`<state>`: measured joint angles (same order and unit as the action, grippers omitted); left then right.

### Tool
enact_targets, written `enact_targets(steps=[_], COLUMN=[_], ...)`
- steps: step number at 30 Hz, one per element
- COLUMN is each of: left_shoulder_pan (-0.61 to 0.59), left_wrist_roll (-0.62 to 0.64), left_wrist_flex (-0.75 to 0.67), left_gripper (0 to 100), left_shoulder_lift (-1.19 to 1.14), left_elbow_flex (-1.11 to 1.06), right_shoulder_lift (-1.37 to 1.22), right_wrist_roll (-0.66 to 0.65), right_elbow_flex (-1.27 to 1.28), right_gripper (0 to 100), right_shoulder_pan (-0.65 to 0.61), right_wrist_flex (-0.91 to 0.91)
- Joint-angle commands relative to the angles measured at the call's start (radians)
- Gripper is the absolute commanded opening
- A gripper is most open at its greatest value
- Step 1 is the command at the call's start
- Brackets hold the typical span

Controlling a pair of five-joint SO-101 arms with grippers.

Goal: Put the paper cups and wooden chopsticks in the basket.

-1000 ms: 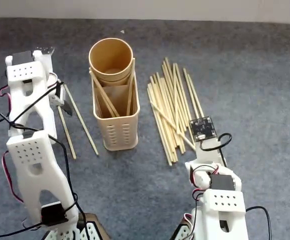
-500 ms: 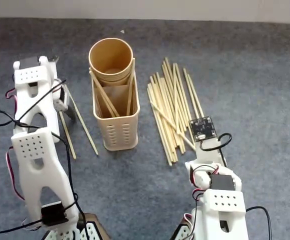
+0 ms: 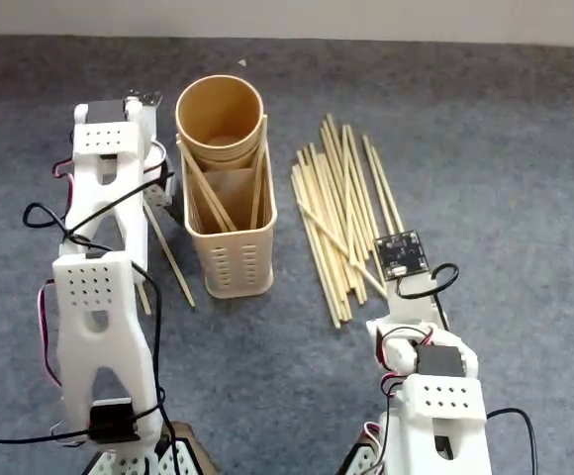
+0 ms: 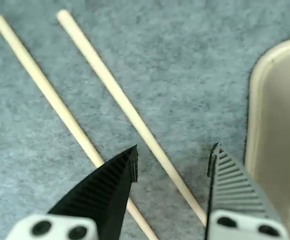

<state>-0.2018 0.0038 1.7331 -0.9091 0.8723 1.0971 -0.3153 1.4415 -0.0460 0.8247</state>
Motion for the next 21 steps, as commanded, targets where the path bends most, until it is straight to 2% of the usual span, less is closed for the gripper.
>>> enact_targets(steps=[1,7,15,21], left_shoulder_pan=[0.001,-0.105,-0.246,-0.259], left_wrist_roll=[0.015,0.0,-0.129,-0.124], left_wrist_flex=[-0.003,-0.002,-0.002,-0.002], left_gripper=[25,25,24,24], left_shoulder_lift=[0.024,0.024,0.025,0.024], left_elbow_flex=[0.031,0.012,0.013,0.008], right_shoulder_lift=[0.013,0.013,0.013,0.013], right_wrist_roll=[0.009,-0.023,-0.023,-0.025], right_elbow_flex=[-0.004,-0.002,-0.002,-0.002], right_gripper=[13.0,13.0,13.0,13.0], right_shoulder_pan=[-0.012,-0.012,-0.012,-0.012], right_wrist_flex=[-0.013,-0.013,-0.013,-0.013])
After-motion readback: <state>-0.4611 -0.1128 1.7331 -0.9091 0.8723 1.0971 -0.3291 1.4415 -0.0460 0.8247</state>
